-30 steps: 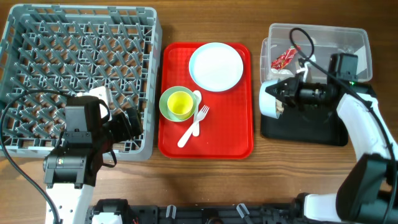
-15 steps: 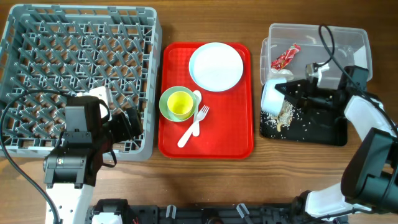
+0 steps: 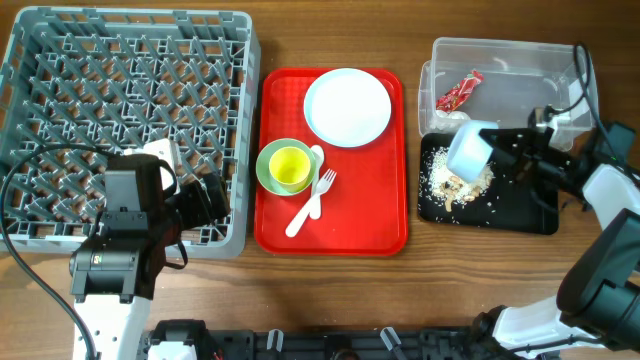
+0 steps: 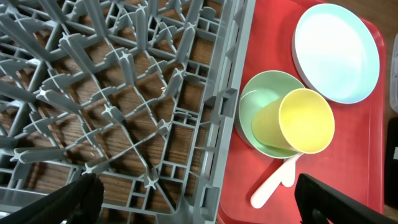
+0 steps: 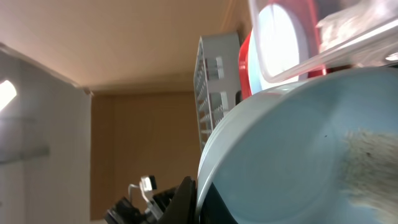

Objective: Sort waste into correct bins and load items into the dishwasher rack
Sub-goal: 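Lift the rice bowl and tip the rice onto the black tray, then carry the empty bowl with the right gripper onto the white plate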

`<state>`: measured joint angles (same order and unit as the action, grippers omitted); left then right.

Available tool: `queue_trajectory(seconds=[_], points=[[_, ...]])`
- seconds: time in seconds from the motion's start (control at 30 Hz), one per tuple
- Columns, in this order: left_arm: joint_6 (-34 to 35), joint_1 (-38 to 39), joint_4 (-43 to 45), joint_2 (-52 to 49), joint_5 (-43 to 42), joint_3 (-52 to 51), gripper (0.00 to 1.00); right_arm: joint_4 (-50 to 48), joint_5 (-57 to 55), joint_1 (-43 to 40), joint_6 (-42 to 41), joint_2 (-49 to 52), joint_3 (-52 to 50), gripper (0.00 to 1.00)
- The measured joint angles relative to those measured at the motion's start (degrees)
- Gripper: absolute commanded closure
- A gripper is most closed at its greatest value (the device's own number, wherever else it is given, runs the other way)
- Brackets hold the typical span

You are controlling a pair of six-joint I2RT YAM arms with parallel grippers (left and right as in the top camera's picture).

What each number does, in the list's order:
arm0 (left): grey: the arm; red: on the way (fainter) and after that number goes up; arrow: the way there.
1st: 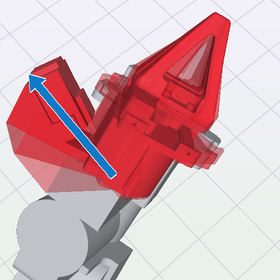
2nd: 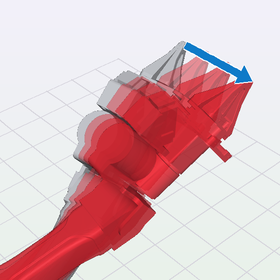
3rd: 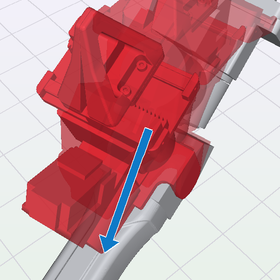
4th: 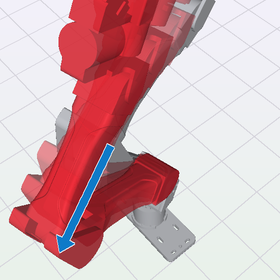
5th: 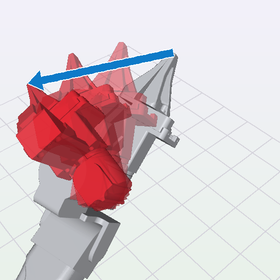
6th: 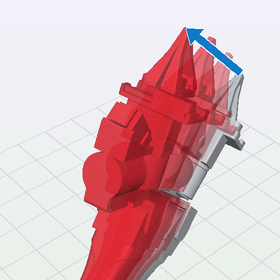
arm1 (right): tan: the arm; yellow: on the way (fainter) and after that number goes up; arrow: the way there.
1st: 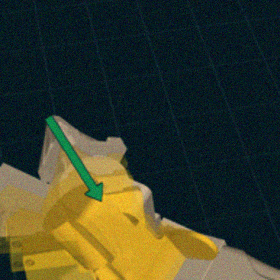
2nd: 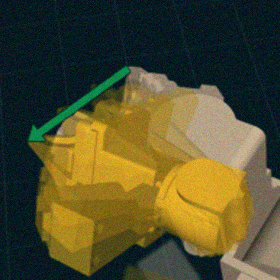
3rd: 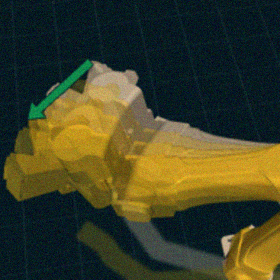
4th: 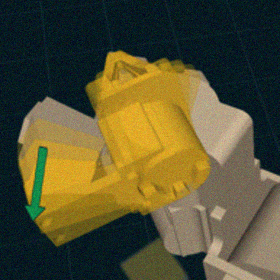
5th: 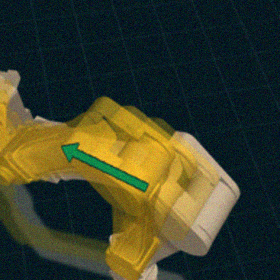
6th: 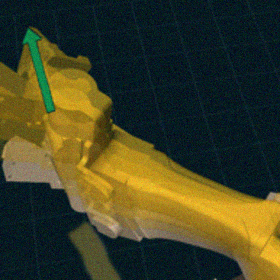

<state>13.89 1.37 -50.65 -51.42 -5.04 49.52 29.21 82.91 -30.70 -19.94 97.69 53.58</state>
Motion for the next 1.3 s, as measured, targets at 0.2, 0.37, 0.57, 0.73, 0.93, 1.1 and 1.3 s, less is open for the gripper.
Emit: queue_trajectory(seconds=[0.2,0.37,0.57,0.73,0.93,1.1,1.3], points=[[0.0,0.0,0.0,0.0,0.0,0.0,0.00,-0.9,0.2,-3.7,-5.1,0.0,0.0,0.96],[0.0,0.0,0.0,0.0,0.0,0.0,0.00,-2.7,0.8,-5.3,-9.1,0.0,0.0,0.96],[0.0,0.0,0.0,0.0,0.0,0.0,0.00,-8.8,3.7,-5.5,-15.0,0.0,-0.2,0.96],[0.0,0.0,0.0,0.0,0.0,0.0,0.00,-11.9,6.4,-5.5,-17.9,0.0,-0.2,0.96],[0.0,0.0,0.0,0.0,0.0,0.0,0.00,-12.1,6.4,-4.5,-16.5,0.0,-0.2,0.96],[0.0,0.0,0.0,0.0,0.0,0.0,0.00,-20.1,6.4,1.2,-16.4,-0.3,-0.5,0.96],[0.0,0.0,0.0,0.0,0.0,0.1,0.00,-56.5,6.4,12.9,-31.6,-2.4,-0.9,0.96]])
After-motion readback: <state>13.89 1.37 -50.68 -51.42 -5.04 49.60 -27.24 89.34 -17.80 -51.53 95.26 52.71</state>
